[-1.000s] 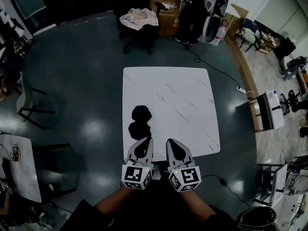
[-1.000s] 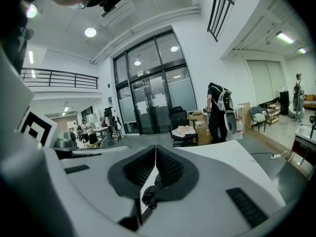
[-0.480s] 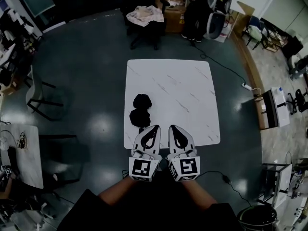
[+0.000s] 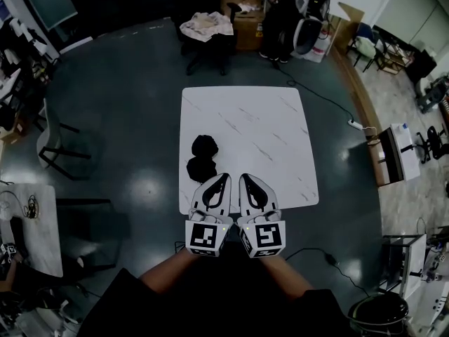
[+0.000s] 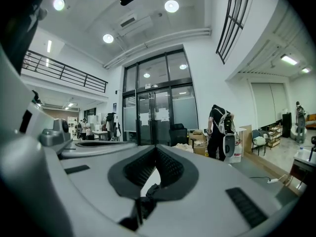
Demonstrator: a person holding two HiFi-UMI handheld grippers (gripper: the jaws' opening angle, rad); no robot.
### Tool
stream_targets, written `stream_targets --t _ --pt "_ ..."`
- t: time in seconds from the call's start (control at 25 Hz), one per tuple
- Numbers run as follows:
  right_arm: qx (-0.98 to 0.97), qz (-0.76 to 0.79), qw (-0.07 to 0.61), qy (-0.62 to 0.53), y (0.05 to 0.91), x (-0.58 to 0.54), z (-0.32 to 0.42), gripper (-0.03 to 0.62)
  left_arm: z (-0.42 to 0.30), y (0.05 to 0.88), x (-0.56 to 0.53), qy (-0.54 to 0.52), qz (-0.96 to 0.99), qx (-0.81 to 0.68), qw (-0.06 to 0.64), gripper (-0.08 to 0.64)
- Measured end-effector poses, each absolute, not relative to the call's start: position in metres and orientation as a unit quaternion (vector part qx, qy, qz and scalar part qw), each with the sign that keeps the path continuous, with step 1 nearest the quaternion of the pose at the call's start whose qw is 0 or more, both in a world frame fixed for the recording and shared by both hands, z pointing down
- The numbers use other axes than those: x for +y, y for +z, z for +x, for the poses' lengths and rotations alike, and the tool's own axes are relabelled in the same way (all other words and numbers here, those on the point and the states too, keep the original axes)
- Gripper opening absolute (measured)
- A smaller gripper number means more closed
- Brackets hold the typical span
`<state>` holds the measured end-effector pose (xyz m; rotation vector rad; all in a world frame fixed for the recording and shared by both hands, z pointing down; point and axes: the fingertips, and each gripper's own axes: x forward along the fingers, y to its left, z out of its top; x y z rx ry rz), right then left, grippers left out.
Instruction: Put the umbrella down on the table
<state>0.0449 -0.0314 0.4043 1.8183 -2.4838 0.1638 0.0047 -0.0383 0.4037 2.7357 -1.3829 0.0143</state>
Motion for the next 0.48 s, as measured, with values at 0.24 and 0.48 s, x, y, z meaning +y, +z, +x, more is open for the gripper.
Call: stream_targets --t 0.24,0.48 --pt "-0.802 0.595 0.028 0.044 0.406 -0.033 0.029 0.017 -0.012 0.403 -0.041 0.004 0.894 -0.448 0.024 0.017" --pt "-0.799 0.599 0.027 0.047 0.408 -0.04 0.019 0.017 -0.024 0.408 -0.046 0.011 0.896 -0.443 0.022 0.017"
